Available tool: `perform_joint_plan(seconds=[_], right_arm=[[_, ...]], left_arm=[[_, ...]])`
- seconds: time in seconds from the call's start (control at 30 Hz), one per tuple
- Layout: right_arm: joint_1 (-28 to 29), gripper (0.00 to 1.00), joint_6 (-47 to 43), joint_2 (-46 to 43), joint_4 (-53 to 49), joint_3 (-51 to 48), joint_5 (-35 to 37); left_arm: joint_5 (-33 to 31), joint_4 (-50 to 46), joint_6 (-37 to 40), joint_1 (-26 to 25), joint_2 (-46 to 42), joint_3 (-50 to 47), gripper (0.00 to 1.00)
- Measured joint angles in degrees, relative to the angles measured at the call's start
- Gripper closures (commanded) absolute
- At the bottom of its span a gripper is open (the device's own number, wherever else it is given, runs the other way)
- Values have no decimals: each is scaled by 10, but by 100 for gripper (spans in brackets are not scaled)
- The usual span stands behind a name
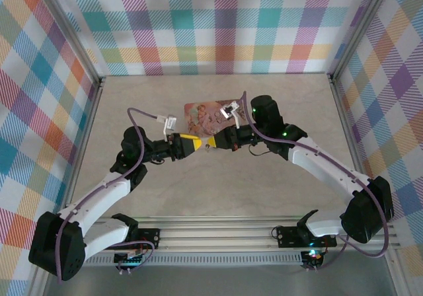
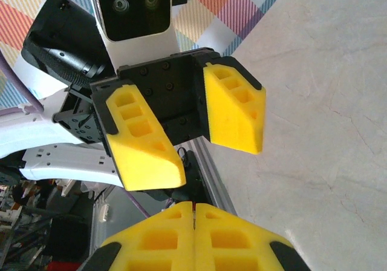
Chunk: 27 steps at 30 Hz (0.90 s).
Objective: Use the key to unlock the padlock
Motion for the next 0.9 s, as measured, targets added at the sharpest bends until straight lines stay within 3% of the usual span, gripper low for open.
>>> perform_joint_plan(seconds=[0.47, 0.9], right_arm=[[0, 100, 4, 0, 28, 0, 5], [-1, 100, 4, -1, 32, 0, 17]], left_arm=[[-11, 82, -42, -45, 26, -2, 56], [-9, 85, -45, -48, 39, -2, 74]])
